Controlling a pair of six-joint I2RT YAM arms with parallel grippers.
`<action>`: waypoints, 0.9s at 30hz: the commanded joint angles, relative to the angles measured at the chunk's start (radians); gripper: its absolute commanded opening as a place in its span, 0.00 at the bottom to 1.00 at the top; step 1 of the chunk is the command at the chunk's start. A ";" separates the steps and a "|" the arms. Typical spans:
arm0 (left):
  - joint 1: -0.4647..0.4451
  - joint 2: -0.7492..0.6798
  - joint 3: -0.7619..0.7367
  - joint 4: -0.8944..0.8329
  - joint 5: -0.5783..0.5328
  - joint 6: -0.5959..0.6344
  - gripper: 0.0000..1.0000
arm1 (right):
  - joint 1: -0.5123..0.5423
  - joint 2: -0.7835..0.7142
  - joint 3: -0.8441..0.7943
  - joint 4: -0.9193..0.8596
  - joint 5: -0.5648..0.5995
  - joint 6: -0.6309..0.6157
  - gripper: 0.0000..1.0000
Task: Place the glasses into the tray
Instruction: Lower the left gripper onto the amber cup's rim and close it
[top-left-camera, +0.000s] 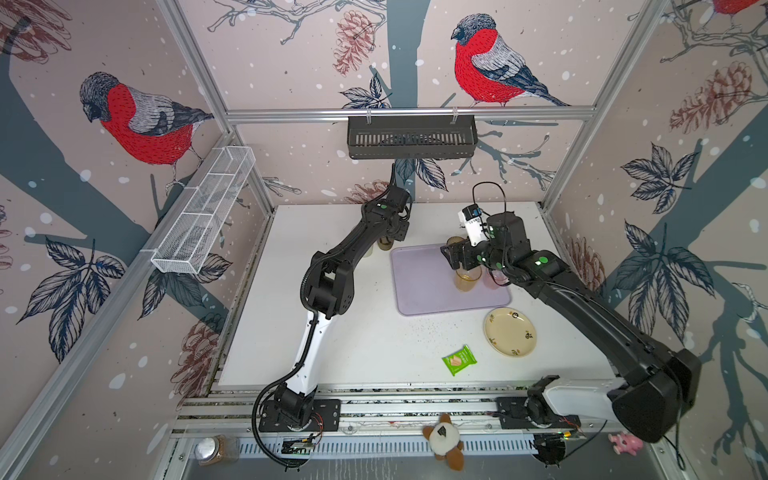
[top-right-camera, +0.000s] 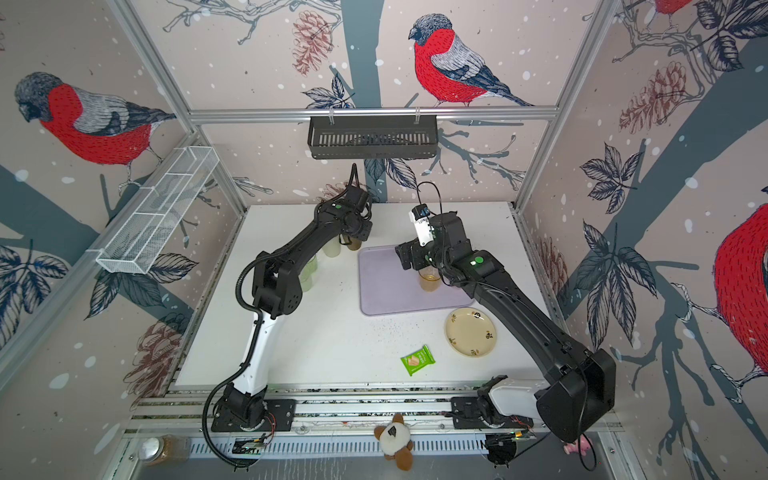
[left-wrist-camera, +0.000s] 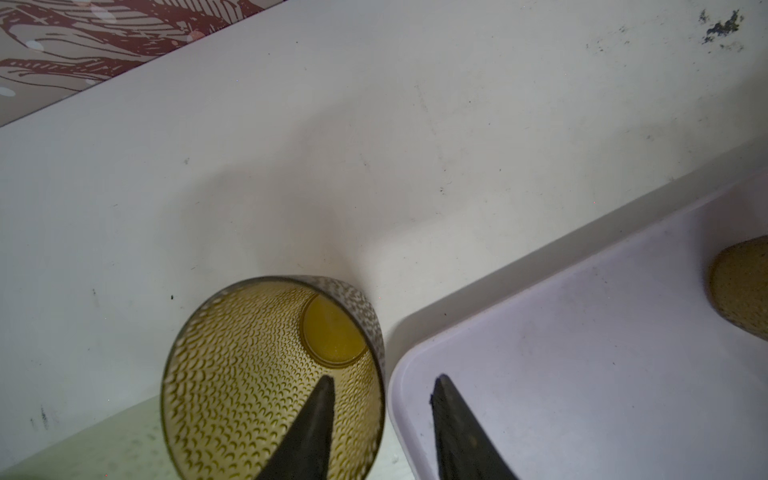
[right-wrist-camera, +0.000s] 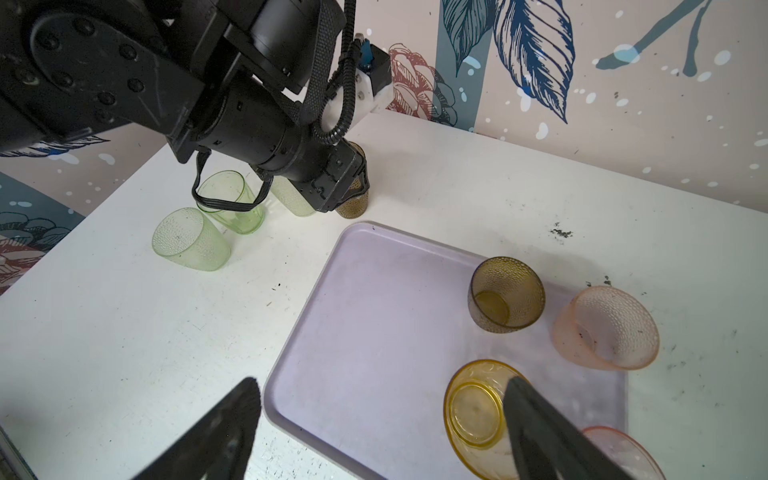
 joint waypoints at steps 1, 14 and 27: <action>-0.002 0.006 0.004 0.004 -0.003 0.015 0.41 | -0.001 -0.003 0.006 0.017 0.006 -0.016 0.92; -0.003 0.015 0.008 0.010 -0.006 0.016 0.30 | -0.007 0.020 0.017 0.031 -0.021 -0.037 0.91; -0.003 0.016 0.014 0.015 -0.004 0.006 0.25 | -0.010 0.036 0.044 0.029 -0.014 -0.045 0.91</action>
